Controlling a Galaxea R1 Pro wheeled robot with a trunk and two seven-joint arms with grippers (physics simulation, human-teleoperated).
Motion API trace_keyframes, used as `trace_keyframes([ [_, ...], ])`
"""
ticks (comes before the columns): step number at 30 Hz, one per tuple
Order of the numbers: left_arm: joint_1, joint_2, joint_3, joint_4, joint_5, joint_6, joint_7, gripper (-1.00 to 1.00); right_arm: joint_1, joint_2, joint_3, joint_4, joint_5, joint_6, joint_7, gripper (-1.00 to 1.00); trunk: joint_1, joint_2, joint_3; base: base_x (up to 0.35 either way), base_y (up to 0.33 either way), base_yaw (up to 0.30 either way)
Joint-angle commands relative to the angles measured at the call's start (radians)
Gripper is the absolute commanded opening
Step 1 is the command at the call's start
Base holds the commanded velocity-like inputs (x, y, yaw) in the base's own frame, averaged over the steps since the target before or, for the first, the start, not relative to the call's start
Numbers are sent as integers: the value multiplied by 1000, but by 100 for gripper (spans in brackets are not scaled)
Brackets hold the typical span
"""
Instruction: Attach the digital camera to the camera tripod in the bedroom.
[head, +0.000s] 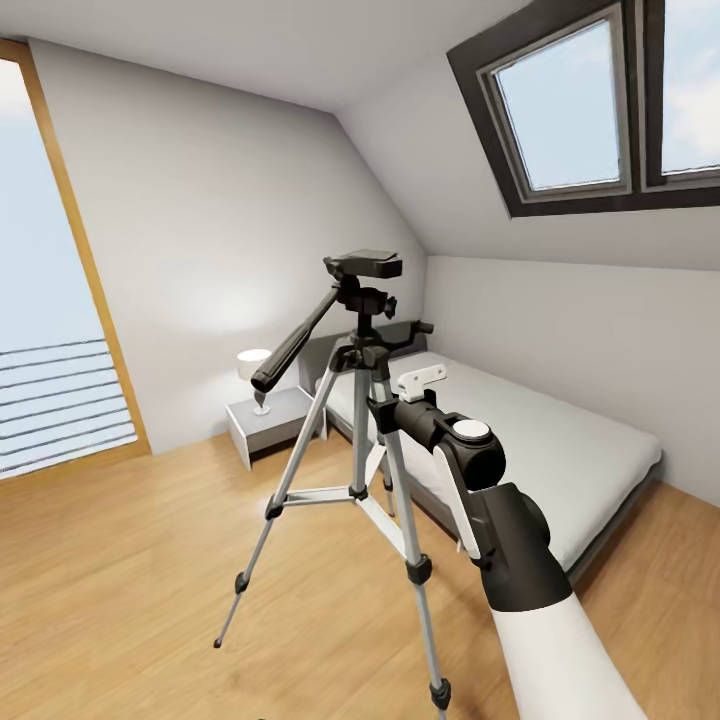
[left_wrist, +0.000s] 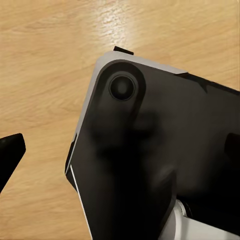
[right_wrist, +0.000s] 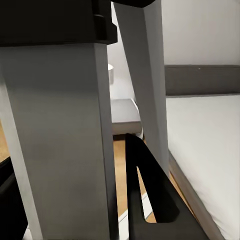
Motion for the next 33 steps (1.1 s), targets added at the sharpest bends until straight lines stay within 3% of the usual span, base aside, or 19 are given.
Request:
trace_keyframes([
  [1, 0, 0, 7, -1, -2, -1, 0, 100, -1, 0, 0, -1, 10, 4, 7, -100, 1, -1, -1, 213, 0, 0],
  [22, 0, 2, 8, -1, -2, -1, 1, 100, -1, 0, 0, 3, 8, 10, 7, -100, 1, -1, -1, 291, -29, 0],
  [25, 0, 1, 8, -1, -2, -1, 0, 100, -1, 0, 0, 4, -29, 13, 7, -100, 1, -1, -1, 173, -107, 0],
  [26, 0, 0, 8, -2, -2, -1, 0, 100, -1, 0, 0, 5, -100, 34, 4, -100, 1, -1, -1, 36, -22, 0],
  [33, 0, -4, 9, -3, -2, -1, 0, 100, -1, 0, 0, 5, -118, 45, 0, -100, 1, -1, -1, 15, -9, 0],
])
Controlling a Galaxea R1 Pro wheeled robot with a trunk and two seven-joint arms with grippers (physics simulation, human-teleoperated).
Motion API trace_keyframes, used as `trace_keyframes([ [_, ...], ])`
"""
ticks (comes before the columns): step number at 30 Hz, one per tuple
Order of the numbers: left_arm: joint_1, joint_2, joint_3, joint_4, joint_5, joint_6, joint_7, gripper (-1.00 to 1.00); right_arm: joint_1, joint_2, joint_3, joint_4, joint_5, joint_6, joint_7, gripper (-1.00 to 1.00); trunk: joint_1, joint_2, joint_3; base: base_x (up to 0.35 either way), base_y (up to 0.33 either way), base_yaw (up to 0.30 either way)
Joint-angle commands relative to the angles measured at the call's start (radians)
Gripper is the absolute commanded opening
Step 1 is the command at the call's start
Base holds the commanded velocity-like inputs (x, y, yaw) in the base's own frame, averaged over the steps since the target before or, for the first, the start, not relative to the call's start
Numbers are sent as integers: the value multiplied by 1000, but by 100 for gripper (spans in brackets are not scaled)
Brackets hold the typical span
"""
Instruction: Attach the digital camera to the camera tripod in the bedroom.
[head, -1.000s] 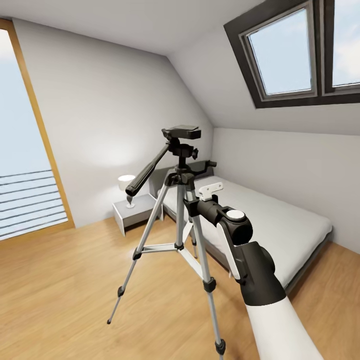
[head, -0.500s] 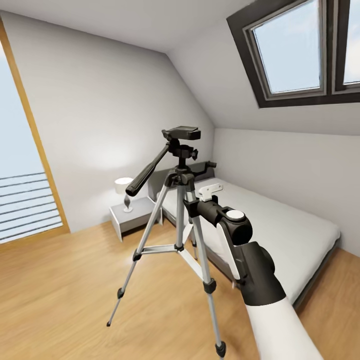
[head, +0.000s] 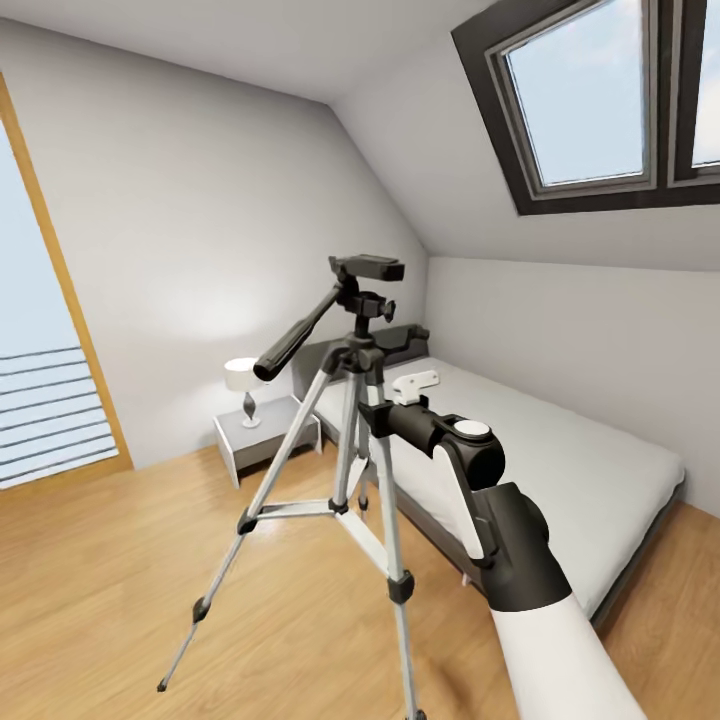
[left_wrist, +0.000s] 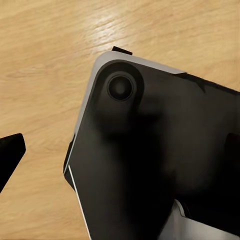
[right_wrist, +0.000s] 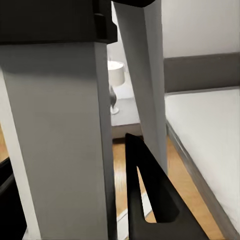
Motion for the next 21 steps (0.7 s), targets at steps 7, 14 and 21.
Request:
trace_keyframes([
  [7, 0, -2, 8, -2, -2, -1, 0, 100, -1, 0, -1, 0, -3, 7, -1, -100, 0, -1, -1, 2, -1, 0],
  [14, 0, -4, 9, -3, -2, -1, 0, 100, -1, 0, 0, 0, -3, 6, -2, -100, 0, -1, -1, -30, -17, 0],
  [21, 0, -14, 8, -1, -2, -2, 0, 100, -1, 0, -1, 0, -2, 6, -2, -100, 0, -1, -1, -278, -101, 0],
])
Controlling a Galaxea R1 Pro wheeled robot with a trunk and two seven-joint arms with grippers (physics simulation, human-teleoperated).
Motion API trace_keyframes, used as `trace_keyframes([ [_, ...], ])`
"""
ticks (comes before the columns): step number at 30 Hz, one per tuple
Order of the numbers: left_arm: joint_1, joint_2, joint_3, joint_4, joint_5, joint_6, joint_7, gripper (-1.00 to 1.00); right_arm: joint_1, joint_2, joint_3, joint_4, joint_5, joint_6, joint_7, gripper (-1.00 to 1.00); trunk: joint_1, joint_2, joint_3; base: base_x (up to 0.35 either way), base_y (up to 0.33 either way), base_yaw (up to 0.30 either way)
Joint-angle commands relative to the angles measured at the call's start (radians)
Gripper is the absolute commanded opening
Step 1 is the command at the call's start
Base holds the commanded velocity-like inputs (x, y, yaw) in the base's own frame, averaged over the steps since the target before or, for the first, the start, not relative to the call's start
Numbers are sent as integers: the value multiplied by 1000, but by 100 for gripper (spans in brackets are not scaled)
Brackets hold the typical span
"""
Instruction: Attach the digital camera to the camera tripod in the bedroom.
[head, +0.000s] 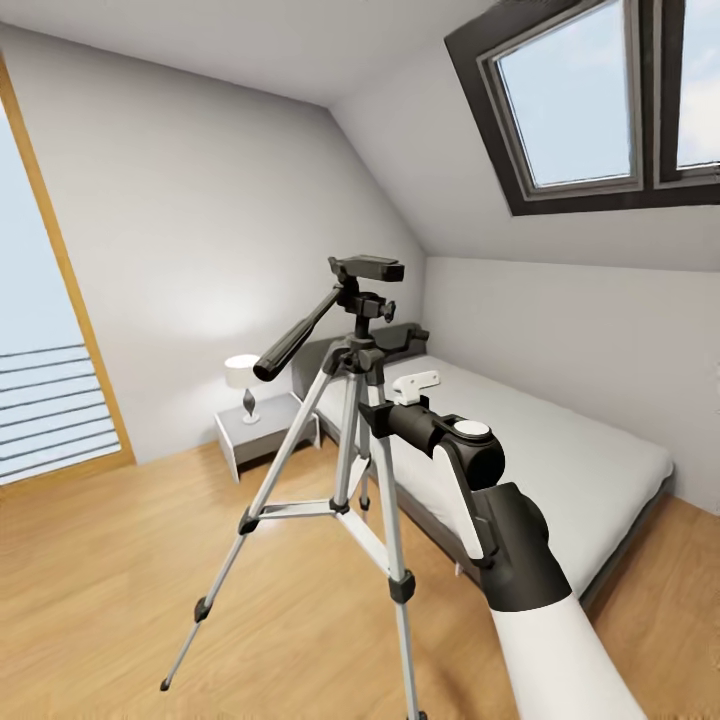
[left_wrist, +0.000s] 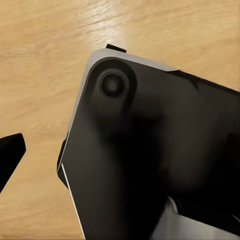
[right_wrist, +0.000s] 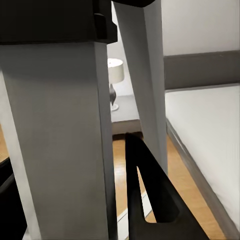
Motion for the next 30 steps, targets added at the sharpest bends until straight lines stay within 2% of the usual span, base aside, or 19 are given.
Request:
trace_keyframes([
  [1, 0, -1, 8, -1, -1, -1, 0, 100, -1, 0, -1, -1, -4, 5, 1, -100, 0, -2, -2, -302, -89, 0],
  [18, 0, 0, 7, -1, 1, -1, 2, 100, -1, 0, -1, -1, -2, 3, 0, -100, 0, -2, -2, -314, -86, 0],
  [30, 0, 1, 6, 0, 1, -1, 0, 100, -1, -1, -1, -1, -1, 2, -2, -100, 0, -2, -2, -276, -204, 0],
])
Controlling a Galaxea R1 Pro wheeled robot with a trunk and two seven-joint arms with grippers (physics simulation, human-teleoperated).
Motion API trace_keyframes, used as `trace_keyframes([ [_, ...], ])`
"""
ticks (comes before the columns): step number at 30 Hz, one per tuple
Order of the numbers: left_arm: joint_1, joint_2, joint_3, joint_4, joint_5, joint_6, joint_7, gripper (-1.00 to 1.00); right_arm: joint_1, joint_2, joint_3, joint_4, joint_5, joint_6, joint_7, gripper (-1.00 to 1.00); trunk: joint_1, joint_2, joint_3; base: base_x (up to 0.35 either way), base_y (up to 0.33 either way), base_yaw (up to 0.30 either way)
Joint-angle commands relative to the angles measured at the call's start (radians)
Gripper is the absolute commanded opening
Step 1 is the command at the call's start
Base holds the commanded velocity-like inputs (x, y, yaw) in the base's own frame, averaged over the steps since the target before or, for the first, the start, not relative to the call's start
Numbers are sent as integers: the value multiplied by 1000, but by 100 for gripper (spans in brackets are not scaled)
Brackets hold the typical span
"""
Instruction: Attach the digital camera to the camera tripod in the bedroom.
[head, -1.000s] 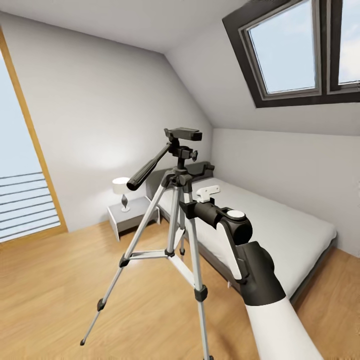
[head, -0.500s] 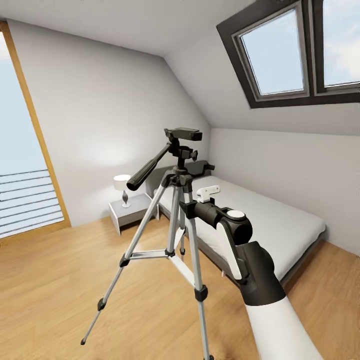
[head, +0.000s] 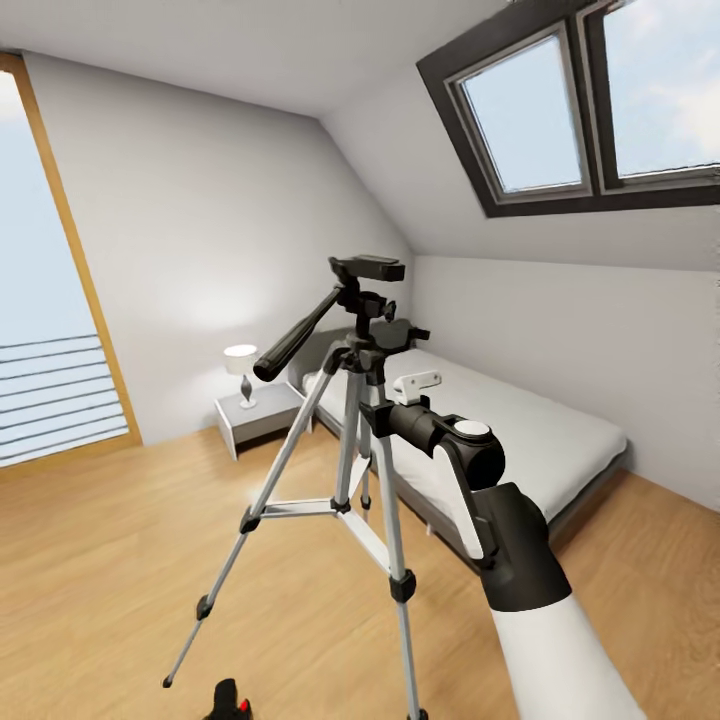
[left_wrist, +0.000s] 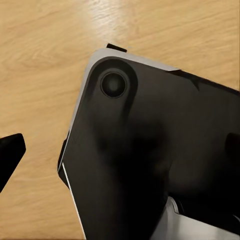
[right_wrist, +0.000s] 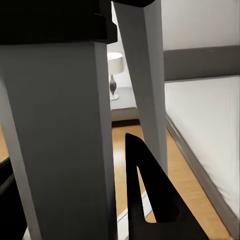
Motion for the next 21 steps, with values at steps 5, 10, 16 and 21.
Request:
trace_keyframes([
  [5, 0, 0, 7, -1, 0, -2, 0, 100, -1, -16, -1, -1, -3, 4, 0, -100, 0, -1, -2, -240, -232, 0],
  [10, 0, 0, 7, -1, 0, -2, 0, 100, -1, -22, -2, -1, -3, 4, 0, -100, 0, -1, -2, -229, -234, 0],
  [16, 0, 0, 7, -1, 0, -2, 0, 100, -1, -33, -2, 0, -7, 4, 0, -100, 0, -1, -2, -226, -234, 0],
  [21, 0, 0, 7, -1, 0, -2, 0, 100, -1, -37, -2, 3, -11, 3, -1, -100, 0, -1, -2, -158, -143, 0],
])
